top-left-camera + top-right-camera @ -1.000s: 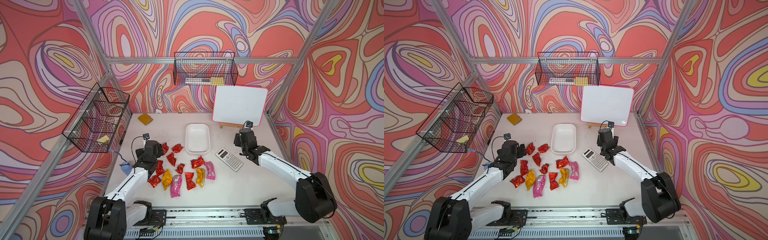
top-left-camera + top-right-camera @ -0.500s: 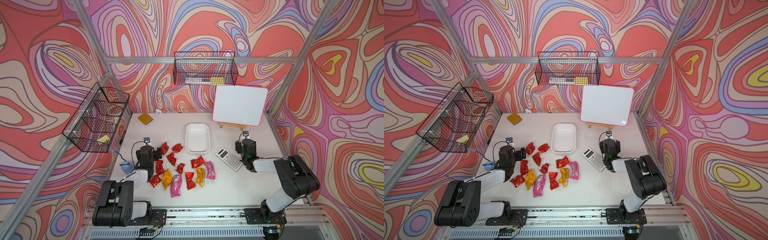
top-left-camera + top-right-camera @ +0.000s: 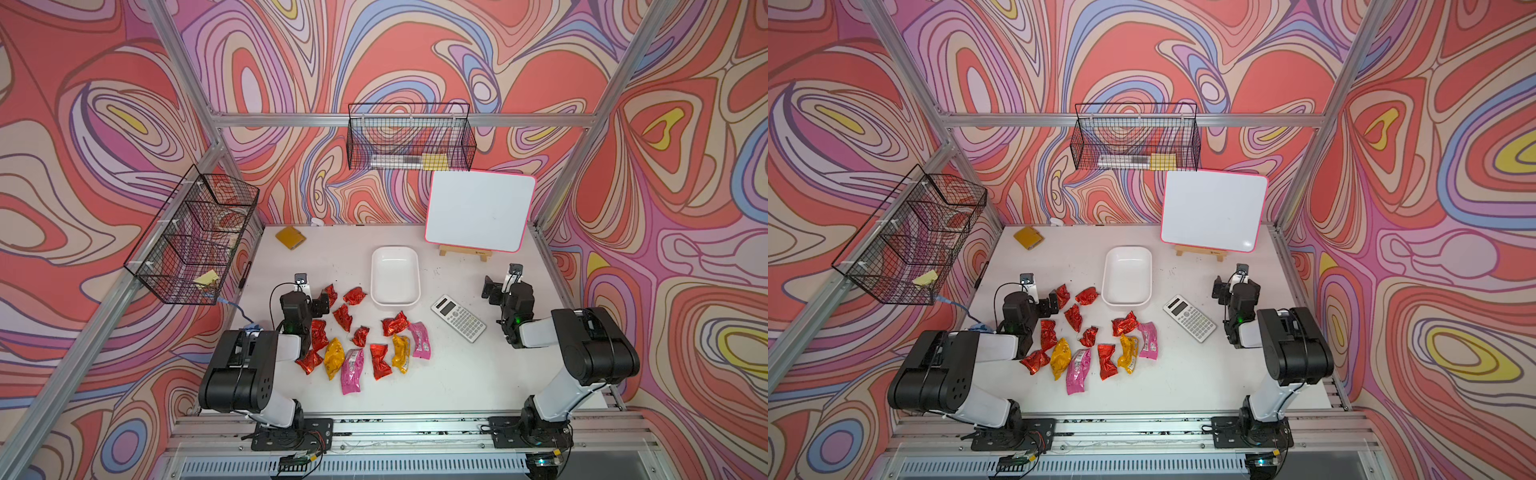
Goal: Take the tea bags out of the storage box
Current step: Reset both arms
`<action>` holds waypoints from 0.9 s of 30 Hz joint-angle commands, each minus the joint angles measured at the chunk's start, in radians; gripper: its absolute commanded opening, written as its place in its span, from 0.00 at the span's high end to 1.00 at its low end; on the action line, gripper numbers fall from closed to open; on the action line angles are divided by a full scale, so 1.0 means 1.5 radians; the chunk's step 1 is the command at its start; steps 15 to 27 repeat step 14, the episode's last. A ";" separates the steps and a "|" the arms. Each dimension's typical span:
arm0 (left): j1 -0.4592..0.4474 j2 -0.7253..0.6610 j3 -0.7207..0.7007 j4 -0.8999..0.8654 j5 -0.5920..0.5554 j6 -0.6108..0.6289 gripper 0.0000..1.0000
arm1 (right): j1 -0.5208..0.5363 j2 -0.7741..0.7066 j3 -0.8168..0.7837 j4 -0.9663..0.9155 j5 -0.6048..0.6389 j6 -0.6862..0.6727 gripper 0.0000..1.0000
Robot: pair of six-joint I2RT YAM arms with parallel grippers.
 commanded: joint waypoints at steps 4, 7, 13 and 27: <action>-0.003 0.004 0.005 0.030 0.034 0.021 0.01 | -0.005 0.003 0.005 0.019 -0.014 0.013 0.02; 0.003 0.004 0.022 -0.008 0.048 0.015 0.01 | -0.005 0.003 0.005 0.019 -0.013 0.014 0.02; 0.009 0.002 0.018 0.002 0.056 0.012 0.01 | -0.005 0.003 0.004 0.022 -0.013 0.013 0.02; 0.009 -0.004 0.009 0.006 0.059 0.012 0.01 | -0.005 0.002 0.002 0.023 -0.012 0.011 0.02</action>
